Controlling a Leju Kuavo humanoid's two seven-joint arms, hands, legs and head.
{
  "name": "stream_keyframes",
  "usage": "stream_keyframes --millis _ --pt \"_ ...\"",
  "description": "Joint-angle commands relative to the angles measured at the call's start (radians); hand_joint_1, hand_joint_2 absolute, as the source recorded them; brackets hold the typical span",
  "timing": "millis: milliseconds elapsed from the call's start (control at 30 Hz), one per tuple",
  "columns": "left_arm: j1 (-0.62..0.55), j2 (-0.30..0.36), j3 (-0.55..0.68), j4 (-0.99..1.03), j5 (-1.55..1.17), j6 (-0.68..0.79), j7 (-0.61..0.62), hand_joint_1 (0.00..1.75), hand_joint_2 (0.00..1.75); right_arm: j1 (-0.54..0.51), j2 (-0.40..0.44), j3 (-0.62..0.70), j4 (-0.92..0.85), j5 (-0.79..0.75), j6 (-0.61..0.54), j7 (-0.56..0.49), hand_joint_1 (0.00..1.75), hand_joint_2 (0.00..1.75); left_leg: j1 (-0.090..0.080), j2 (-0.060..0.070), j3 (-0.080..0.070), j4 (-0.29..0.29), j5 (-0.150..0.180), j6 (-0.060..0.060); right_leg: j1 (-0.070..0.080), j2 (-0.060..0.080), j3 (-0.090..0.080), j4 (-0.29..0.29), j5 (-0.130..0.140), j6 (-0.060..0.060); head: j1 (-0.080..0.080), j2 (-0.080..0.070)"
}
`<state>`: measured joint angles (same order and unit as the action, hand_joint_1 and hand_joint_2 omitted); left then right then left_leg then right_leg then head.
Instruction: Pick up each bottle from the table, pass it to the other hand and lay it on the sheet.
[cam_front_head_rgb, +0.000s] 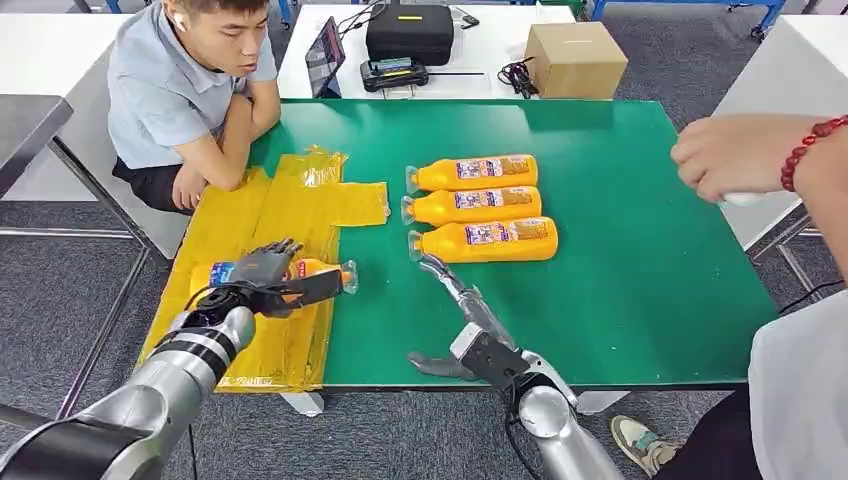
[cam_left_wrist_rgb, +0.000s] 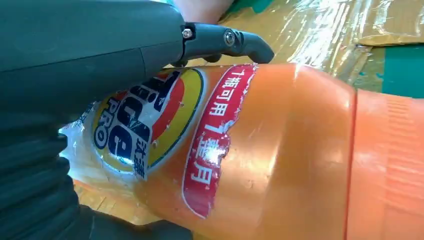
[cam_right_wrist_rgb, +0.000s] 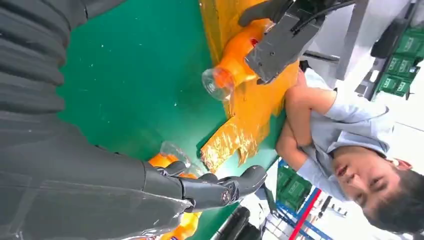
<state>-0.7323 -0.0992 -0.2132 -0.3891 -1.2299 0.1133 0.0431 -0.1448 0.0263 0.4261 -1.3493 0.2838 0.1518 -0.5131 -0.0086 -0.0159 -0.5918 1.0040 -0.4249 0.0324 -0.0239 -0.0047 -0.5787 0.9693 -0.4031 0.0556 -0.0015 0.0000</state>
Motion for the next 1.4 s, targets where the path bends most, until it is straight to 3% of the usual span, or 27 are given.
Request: stream_keyframes --millis 33,167,533,733,867,1400 --pt "0.047 -0.028 -0.039 0.043 -0.010 0.035 -0.007 0.00 1.75 -0.022 -0.005 -0.012 0.056 0.006 0.001 -0.003 0.00 1.75 0.002 0.003 0.002 -0.001 -0.001 -0.002 0.002 0.002 0.002 -0.002 0.001 -0.003 0.000 0.000" --pt "0.058 -0.036 -0.073 0.001 0.004 0.042 -0.062 0.00 1.75 -0.007 -0.008 -0.022 0.046 0.009 -0.003 -0.006 0.00 1.75 0.001 0.002 0.001 -0.001 0.000 -0.002 0.002 0.001 0.001 -0.002 0.000 -0.003 0.000 0.000" --pt "0.070 -0.043 -0.107 -0.028 0.018 0.039 -0.066 0.00 1.75 -0.002 -0.006 -0.027 0.041 0.013 -0.004 -0.010 0.00 1.75 0.002 0.002 0.000 0.000 -0.001 -0.002 0.002 0.001 0.000 -0.001 0.000 -0.003 0.000 0.000" --pt "0.083 -0.026 -0.187 -0.039 -0.039 0.130 -0.014 0.00 1.75 0.001 -0.005 -0.029 0.042 0.013 -0.006 -0.011 0.00 1.75 0.003 0.005 0.000 0.000 -0.001 -0.003 0.003 0.003 0.000 -0.002 0.001 -0.004 0.000 0.000" --pt "0.110 -0.014 -0.282 -0.100 -0.135 0.270 0.047 0.00 1.75 0.015 -0.012 -0.032 0.040 0.015 -0.012 -0.016 0.00 1.75 0.001 0.002 0.000 0.000 -0.001 -0.002 0.002 0.001 -0.001 -0.001 0.000 -0.002 0.000 0.000" --pt "0.120 -0.020 -0.313 -0.126 -0.180 0.278 0.071 0.00 1.75 0.023 -0.015 -0.035 0.034 0.016 -0.020 -0.022 0.00 1.75 0.002 0.003 -0.002 0.000 -0.001 -0.002 0.002 0.002 -0.002 -0.001 0.000 -0.003 0.000 0.000"
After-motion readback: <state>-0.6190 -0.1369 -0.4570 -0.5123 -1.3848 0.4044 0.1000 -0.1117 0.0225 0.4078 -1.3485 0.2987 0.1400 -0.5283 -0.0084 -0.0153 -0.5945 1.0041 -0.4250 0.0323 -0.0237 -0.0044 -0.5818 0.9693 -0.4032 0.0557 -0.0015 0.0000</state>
